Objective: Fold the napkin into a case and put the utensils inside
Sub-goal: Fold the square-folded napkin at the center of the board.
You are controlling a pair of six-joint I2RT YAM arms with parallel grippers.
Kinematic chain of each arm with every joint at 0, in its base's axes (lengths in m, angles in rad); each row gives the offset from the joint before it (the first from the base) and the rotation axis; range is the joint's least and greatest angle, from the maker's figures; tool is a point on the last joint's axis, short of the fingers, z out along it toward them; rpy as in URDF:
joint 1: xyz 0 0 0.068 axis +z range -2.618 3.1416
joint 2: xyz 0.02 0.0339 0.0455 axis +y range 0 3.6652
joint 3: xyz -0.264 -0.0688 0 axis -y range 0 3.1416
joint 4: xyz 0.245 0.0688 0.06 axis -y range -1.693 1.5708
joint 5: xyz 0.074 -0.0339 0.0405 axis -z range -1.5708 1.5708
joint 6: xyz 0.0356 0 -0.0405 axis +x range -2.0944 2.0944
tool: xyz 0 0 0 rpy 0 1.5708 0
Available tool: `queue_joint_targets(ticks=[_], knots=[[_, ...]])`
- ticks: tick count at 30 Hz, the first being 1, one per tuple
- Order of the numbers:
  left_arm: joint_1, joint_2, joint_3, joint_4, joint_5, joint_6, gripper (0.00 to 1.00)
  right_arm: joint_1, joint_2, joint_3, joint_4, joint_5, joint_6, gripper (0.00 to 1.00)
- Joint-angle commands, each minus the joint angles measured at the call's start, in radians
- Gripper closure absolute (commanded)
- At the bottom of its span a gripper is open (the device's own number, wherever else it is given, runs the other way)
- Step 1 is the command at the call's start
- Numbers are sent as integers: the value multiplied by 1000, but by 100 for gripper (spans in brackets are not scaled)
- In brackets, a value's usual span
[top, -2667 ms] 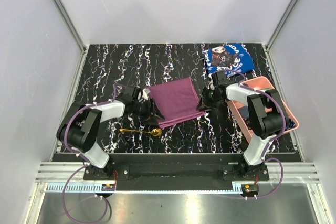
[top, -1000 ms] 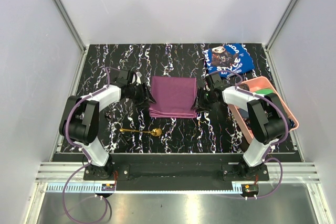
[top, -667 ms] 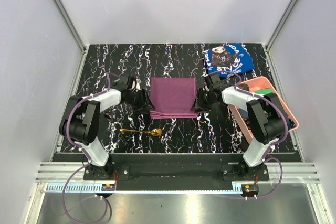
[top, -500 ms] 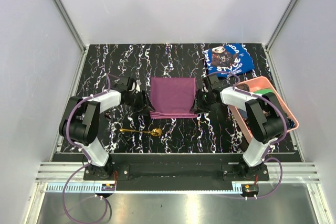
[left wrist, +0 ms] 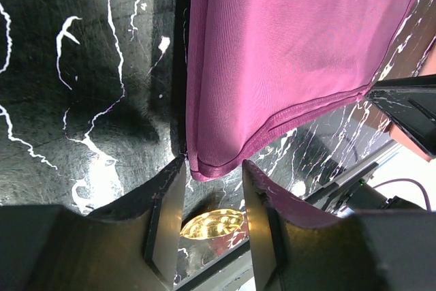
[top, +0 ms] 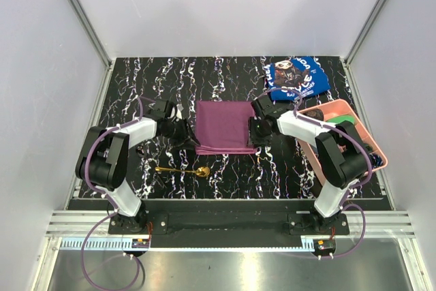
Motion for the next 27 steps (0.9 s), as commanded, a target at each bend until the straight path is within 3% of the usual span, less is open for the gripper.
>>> queue_joint_targets(ticks=[1,7,17,27], knots=[[-3,-39,-14,52,42,-4,61,25,4,71,-72,110,-56,60],[-3,-32,-23,60,34,-2,77,32,35,87,-89,108,-75,60],[-3,-37,-31,72,30,-7,93,39,46,99,-102,111,-79,60],[-3,-42,-34,91,39,-19,100,51,77,133,-106,111,-82,59]])
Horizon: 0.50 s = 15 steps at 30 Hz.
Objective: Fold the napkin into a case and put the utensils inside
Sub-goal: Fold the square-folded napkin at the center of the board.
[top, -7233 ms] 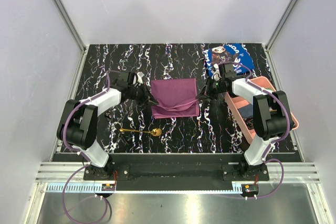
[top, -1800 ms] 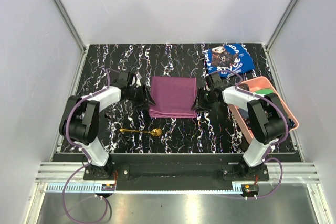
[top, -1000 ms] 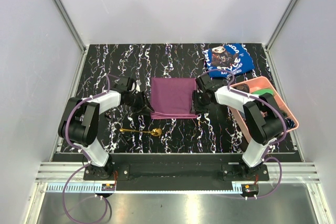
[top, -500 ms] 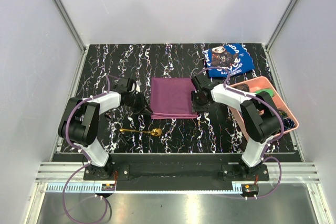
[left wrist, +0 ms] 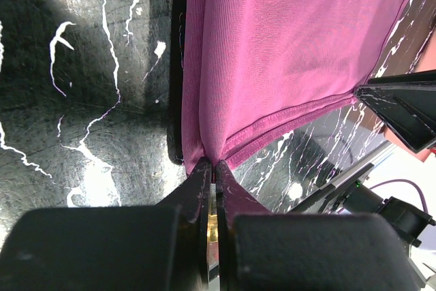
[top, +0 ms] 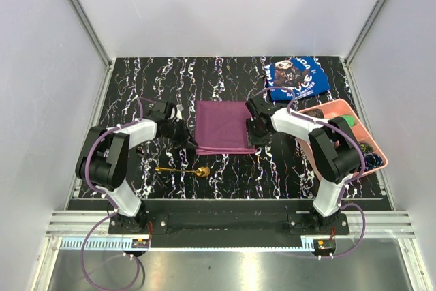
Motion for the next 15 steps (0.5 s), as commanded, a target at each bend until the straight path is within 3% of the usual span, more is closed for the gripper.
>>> queue_joint_targets(ticks=[1,15], knots=[[-3,-40,-14,47,30,-4,100,15,10,58,-15,30,-11,59],[-3,-46,-23,55,33,-6,100,25,28,58,-39,71,-11,61]])
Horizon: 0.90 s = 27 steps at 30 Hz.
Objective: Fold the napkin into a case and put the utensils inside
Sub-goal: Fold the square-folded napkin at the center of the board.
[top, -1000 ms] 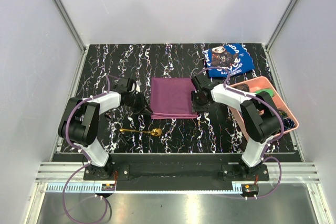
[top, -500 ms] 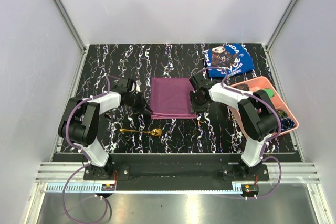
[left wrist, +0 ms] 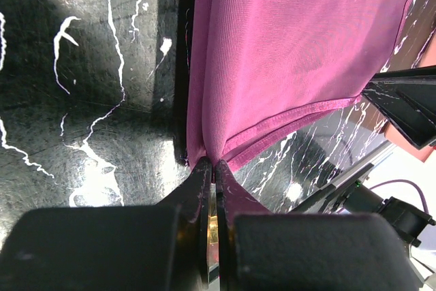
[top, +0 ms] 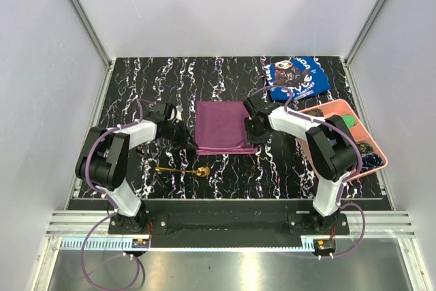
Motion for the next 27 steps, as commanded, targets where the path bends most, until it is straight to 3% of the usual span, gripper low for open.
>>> queue_joint_targets(ticks=[1,13,27], knots=[[-3,-45,-4,34,28,0,100,15,-4,19,-28,56,-10,61],[-3,-45,-9,34,26,1,100,27,23,20,-39,84,-10,59],[-3,-67,27,22,36,-6,100,33,-16,85,-83,114,-19,86]])
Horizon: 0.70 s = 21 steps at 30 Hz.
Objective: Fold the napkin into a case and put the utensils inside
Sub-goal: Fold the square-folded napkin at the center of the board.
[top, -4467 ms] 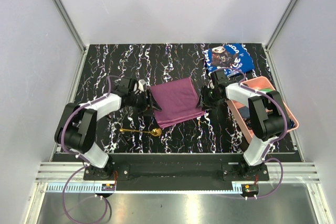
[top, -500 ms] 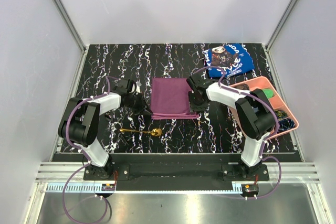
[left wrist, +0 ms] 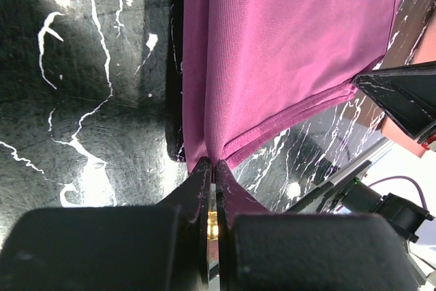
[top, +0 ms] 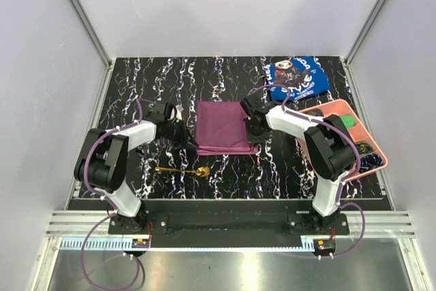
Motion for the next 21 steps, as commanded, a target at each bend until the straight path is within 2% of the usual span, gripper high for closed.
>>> queue_joint_targets(ticks=[1,4,10,14,21], knots=[[-2,-49,35,17,31,-7,100,14,-37,56,-37,46,-12,88],[-2,-53,43,17,41,-13,100,14,-42,65,-49,39,-15,100],[-9,-81,47,17,81,-45,100,11,-78,65,-80,54,-31,100],[-28,-113,11,21,77,-71,100,12,-106,44,-84,28,-43,100],[-58,-81,-71,92,86,-110,100,11,-95,12,-86,19,-38,100]])
